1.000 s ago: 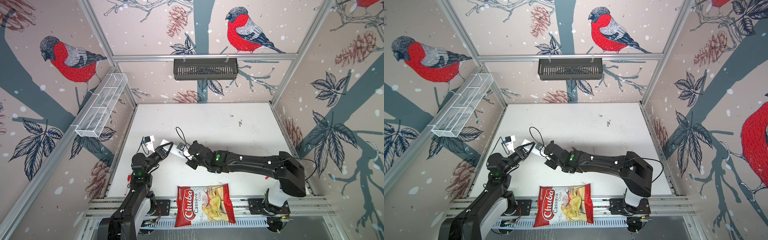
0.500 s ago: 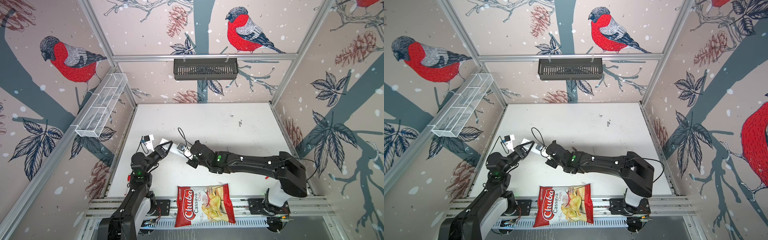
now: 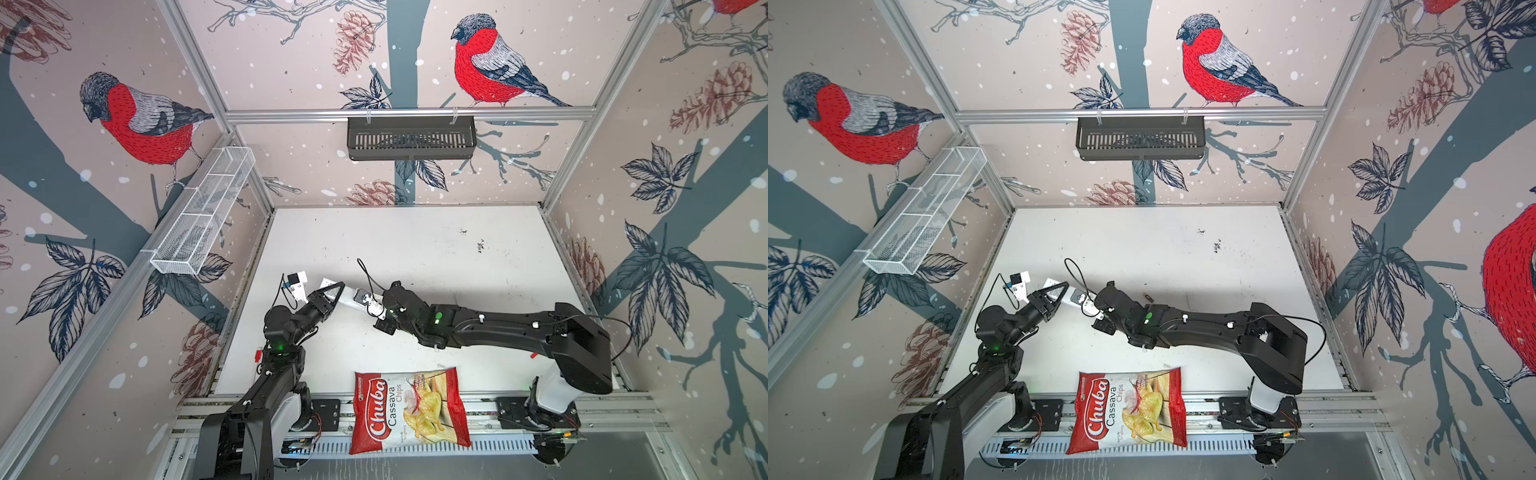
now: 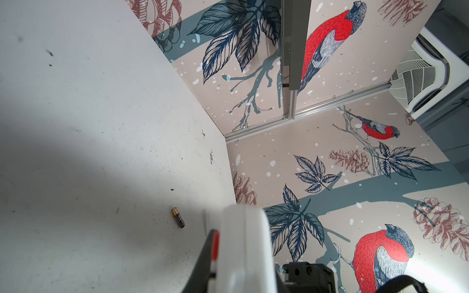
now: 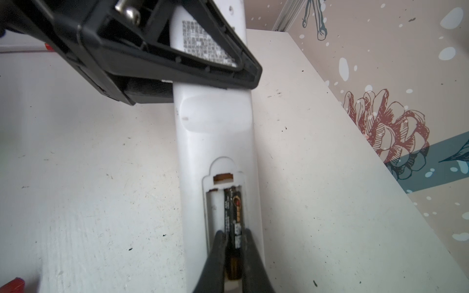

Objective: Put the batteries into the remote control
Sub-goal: 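Push the battery down into the empty slot with the right gripper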

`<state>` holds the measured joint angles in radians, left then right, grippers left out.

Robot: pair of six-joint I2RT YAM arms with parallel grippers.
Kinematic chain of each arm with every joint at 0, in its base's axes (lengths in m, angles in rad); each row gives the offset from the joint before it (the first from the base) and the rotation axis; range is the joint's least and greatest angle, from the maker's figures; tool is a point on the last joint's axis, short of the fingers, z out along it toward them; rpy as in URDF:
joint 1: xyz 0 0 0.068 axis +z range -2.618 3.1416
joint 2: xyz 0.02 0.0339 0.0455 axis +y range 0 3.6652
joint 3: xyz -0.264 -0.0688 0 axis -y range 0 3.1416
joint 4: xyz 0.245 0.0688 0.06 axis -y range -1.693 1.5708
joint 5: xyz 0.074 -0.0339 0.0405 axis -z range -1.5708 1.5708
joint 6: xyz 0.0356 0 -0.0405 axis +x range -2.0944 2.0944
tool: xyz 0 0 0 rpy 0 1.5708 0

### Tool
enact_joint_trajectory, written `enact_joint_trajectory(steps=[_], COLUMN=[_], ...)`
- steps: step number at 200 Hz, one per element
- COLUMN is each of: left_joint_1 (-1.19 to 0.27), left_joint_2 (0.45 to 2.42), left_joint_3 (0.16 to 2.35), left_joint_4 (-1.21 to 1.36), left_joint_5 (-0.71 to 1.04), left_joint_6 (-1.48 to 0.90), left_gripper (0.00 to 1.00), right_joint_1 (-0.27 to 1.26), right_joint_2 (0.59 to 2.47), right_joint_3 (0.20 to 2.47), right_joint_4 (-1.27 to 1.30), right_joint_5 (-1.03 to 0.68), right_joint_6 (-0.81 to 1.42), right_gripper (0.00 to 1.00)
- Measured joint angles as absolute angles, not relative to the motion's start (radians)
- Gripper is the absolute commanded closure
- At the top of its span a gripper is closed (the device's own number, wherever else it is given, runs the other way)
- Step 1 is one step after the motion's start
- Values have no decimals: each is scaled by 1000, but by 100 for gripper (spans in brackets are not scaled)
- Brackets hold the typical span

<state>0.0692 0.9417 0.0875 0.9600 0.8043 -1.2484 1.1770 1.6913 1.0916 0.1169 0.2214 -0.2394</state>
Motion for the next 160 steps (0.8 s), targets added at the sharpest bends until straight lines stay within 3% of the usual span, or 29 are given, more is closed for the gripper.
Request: enact_joint_trajectory(steps=[160], left_joint_1=[71], left_joint_2=[959], left_joint_3=[86], left_joint_4=[1000], left_joint_5=[788], left_joint_6=[-1276], left_gripper=[100], right_joint_1=[1135], right_joint_2=[1695], right_joint_3=[1111], right_joint_4=[109], right_joint_5=[154], right_joint_6=[-316], right_gripper=[81])
